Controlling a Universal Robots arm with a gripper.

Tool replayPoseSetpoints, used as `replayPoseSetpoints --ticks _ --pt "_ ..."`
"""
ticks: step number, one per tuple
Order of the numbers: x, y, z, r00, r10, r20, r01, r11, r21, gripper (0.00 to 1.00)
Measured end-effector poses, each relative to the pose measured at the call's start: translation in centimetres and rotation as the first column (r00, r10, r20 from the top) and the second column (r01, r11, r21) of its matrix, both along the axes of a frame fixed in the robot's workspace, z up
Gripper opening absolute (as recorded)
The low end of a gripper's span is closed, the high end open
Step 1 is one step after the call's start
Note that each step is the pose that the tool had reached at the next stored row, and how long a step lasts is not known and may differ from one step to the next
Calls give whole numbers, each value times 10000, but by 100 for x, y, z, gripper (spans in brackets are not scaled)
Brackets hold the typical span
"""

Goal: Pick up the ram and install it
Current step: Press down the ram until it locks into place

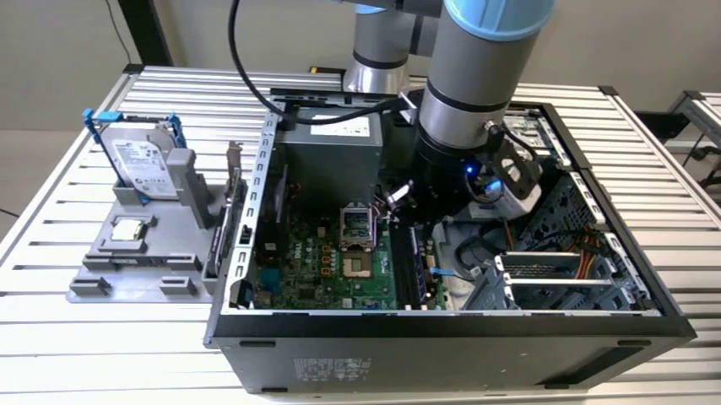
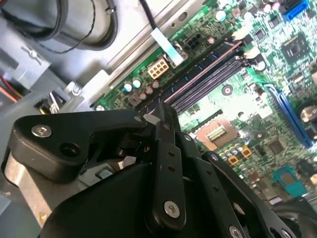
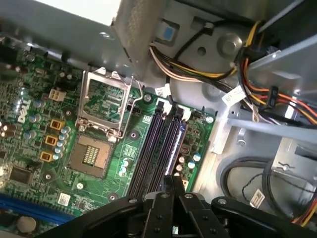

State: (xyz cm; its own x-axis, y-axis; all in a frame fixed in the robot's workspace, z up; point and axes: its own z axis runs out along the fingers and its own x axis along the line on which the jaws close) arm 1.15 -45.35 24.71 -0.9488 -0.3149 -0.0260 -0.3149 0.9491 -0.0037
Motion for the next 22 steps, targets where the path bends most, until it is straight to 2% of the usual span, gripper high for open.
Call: replayPoseSetpoints --ticks 3,5,7,10,12,15,17,20,22 --pt "0 0 1 9990 453 0 -453 9990 3 0" --pt "0 0 0 9967 813 0 -813 9967 5 0" --pt "0 0 1 9932 1167 0 -1167 9932 9 0" --pt "0 0 0 9854 1700 0 -1700 9854 9 0" --pt "0 0 0 9785 2065 1 -2065 9785 10 0" --pt "0 0 0 9655 2605 1 -2605 9655 10 0" --pt "0 0 0 9555 2950 1 -2950 9555 10 0" --pt "0 -1 1 9382 3460 2 -3460 9382 15 0" --pt "0 -1 1 9279 3728 17 -3729 9279 55 0"
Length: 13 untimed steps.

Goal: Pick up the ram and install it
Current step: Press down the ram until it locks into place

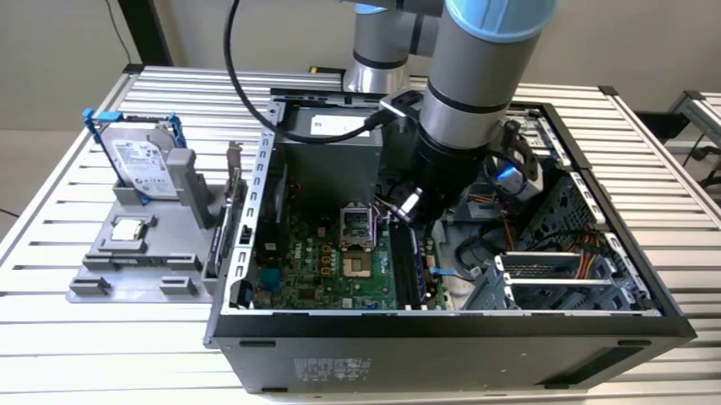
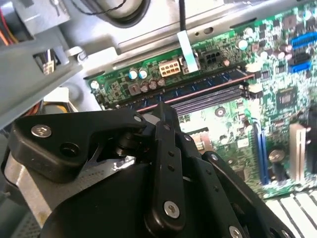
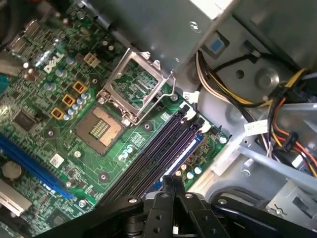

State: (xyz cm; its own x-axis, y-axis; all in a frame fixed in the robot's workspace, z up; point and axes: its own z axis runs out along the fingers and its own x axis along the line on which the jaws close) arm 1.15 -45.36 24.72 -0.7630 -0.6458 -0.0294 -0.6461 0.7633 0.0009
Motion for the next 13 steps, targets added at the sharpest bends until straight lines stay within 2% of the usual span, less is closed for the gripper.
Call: replayPoseSetpoints --ticks 3,5,7,10,13 --pt "0 1 0 9991 414 0 -414 9991 94 0" --pt "0 1 -1 9972 753 1 -753 9971 98 0" --pt "0 1 0 9938 1112 0 -1112 9937 98 0" --pt "0 1 -1 9862 1657 1 -1657 9861 99 0" --pt "0 1 0 9759 2182 1 -2182 9759 98 0"
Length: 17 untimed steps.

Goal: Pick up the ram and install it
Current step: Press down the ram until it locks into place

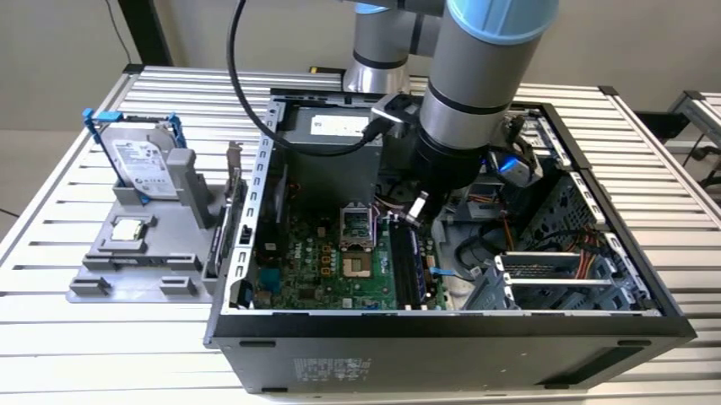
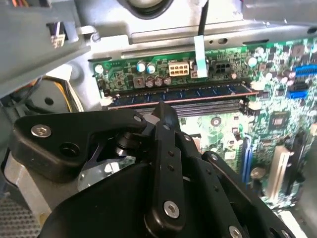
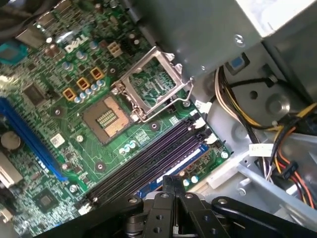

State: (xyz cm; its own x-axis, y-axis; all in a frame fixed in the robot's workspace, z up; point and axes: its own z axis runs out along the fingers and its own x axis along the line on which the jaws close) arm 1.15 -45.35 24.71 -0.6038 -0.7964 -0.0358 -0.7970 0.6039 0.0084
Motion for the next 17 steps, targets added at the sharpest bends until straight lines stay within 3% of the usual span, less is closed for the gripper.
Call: replayPoseSetpoints --ticks 3,8,15,17 --pt "0 0 0 9985 552 0 -552 9985 0 0" --pt "0 -1 0 9921 1251 0 -1251 9921 0 0" --pt "5 -10 0 9850 1727 0 -1727 9850 2 0" --pt "6 -11 0 9815 1916 2 -1916 9815 14 0"
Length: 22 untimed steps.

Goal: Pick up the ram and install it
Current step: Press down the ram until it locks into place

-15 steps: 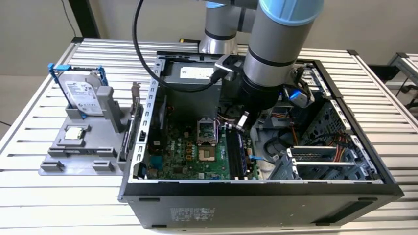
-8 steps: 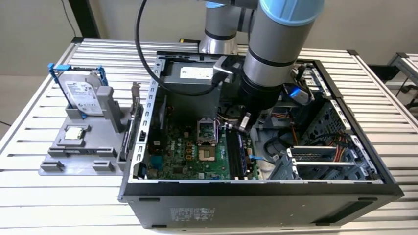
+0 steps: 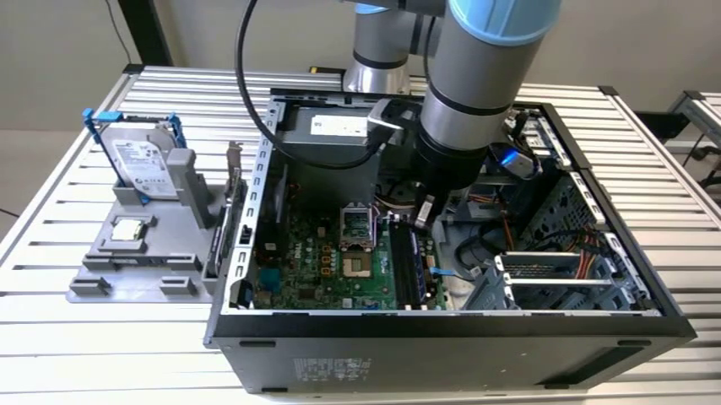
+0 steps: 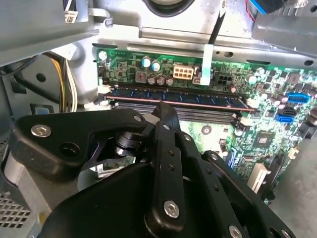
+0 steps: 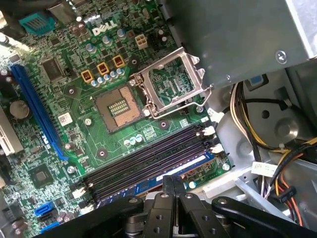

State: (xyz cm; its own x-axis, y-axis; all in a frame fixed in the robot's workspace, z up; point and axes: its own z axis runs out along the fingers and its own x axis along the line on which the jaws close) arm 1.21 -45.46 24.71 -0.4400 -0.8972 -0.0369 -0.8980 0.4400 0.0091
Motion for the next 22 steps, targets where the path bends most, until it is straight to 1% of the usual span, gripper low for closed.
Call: replayPoseSetpoints --ticks 3,5,8,10,13,16,19,22 --pt "1 1 -1 9992 398 2 -398 9992 54 0" --pt "1 1 -1 9973 732 2 -732 9973 58 0" --pt "2 0 -1 9929 1189 2 -1189 9929 60 0" --pt "3 0 -1 9889 1488 3 -1488 9888 62 0" --pt "4 0 -1 9814 1922 4 -1922 9813 65 0" --pt "7 0 -1 9727 2322 8 -2322 9726 76 0" --pt "10 0 -1 9626 2710 12 -2710 9625 87 0" --pt "13 0 -1 9510 3092 16 -3092 9510 98 0"
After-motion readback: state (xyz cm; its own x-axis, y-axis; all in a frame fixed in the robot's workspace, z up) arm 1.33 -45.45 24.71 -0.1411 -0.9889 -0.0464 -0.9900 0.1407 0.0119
